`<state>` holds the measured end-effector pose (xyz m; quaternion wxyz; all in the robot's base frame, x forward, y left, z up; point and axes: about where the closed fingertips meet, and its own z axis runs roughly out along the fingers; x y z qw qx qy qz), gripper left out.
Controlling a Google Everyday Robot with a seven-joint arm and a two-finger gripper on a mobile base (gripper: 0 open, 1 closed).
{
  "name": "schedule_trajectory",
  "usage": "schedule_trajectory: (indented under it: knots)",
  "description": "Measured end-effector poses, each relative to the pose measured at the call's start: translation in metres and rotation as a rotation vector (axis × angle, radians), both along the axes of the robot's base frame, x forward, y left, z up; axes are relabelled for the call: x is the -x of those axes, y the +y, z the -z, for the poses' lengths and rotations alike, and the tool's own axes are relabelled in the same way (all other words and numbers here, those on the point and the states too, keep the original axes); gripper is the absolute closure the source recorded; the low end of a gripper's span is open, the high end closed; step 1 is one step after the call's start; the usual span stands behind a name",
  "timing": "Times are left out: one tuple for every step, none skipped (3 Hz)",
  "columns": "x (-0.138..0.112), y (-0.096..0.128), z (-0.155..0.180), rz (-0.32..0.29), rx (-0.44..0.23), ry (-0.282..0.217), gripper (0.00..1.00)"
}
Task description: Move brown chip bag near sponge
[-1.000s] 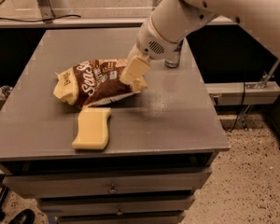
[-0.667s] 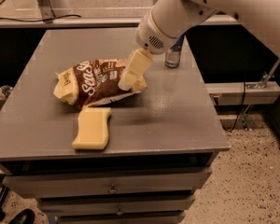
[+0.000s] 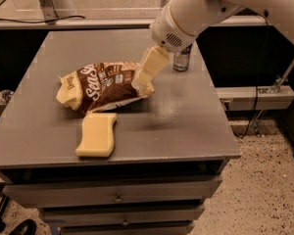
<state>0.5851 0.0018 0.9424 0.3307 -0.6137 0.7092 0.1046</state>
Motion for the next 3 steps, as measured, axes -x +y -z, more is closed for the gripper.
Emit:
schedule_trajectory:
  knots:
    - [0.011,-0.036,-0.037,0.024,-0.005,-0.081,0.0]
    - [0.031,-0.086,-0.089,0.048,0.004,-0.16,0.0]
    - [0.031,-0.086,-0.089,0.048,0.004,-0.16,0.0]
